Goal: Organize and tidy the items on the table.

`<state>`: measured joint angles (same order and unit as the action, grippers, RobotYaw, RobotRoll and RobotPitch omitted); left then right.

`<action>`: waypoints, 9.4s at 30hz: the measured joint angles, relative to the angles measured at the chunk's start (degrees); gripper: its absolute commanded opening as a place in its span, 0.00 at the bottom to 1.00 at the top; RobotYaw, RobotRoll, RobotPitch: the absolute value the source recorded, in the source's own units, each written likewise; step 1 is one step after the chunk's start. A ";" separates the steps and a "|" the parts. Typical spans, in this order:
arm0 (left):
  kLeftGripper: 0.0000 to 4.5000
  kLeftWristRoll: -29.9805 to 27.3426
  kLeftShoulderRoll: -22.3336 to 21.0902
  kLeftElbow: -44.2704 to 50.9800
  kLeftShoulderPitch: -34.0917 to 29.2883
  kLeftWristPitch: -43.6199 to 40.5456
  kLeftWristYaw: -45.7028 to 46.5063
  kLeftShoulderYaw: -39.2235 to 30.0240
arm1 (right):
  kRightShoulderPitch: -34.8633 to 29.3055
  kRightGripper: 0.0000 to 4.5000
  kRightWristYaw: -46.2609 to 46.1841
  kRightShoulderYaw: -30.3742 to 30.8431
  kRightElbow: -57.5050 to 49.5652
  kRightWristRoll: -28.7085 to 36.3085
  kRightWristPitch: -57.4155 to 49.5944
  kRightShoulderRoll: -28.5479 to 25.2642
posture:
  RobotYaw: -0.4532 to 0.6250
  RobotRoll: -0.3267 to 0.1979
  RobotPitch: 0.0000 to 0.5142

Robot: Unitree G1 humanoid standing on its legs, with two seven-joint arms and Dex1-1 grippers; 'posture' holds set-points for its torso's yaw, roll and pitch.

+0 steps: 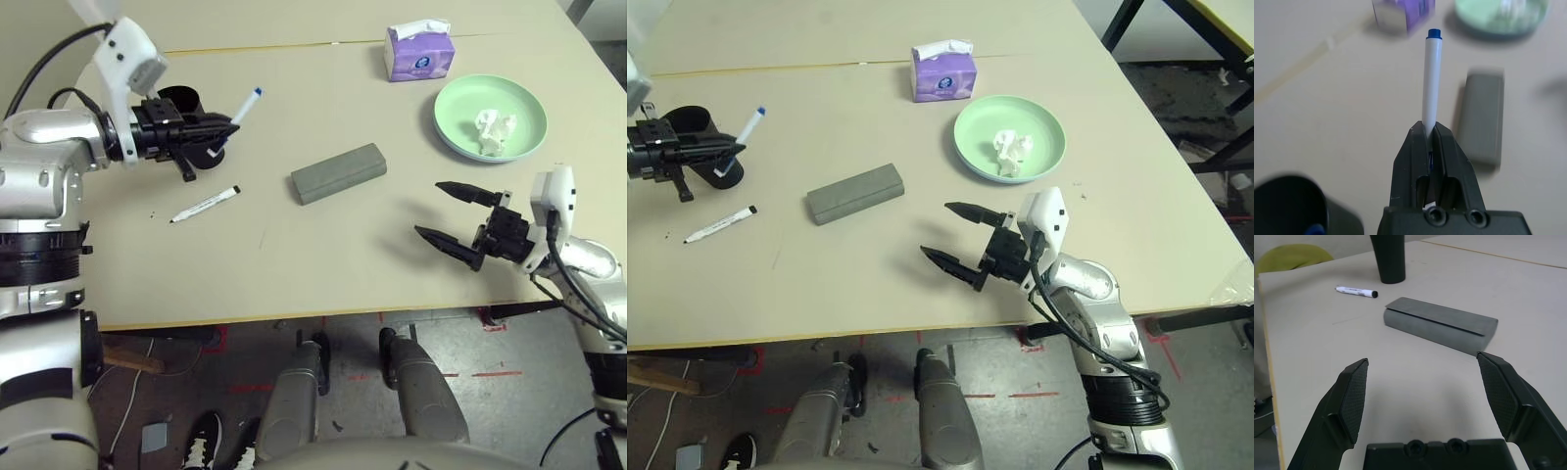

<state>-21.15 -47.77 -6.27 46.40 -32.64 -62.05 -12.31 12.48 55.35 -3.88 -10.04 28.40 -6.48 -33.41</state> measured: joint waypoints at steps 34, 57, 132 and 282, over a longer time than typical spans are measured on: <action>0.00 5.89 4.42 -31.47 8.63 34.02 22.55 -4.48 | -2.11 1.00 -7.36 -1.45 -4.06 -1.33 -3.60 -1.19 | 0.26 0.62 0.46; 0.00 6.99 9.52 -51.65 13.36 49.82 25.73 -4.65 | -3.66 1.00 -7.39 -4.04 -9.64 2.36 -9.31 -1.75 | 0.22 0.62 0.46; 0.99 15.75 -17.07 -25.99 18.60 18.36 -29.90 39.94 | 1.84 1.00 4.85 11.21 -7.48 2.49 -4.61 5.55 | 0.27 0.62 0.51; 1.00 10.07 7.61 -63.77 21.45 45.06 22.52 -3.21 | 2.22 1.00 -14.35 4.47 -9.98 -1.47 -11.60 7.62 | 0.25 0.62 0.45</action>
<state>-11.08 -40.16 -70.04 67.86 12.42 -39.53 -15.52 14.69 41.00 0.60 -20.02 26.93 -18.08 -25.78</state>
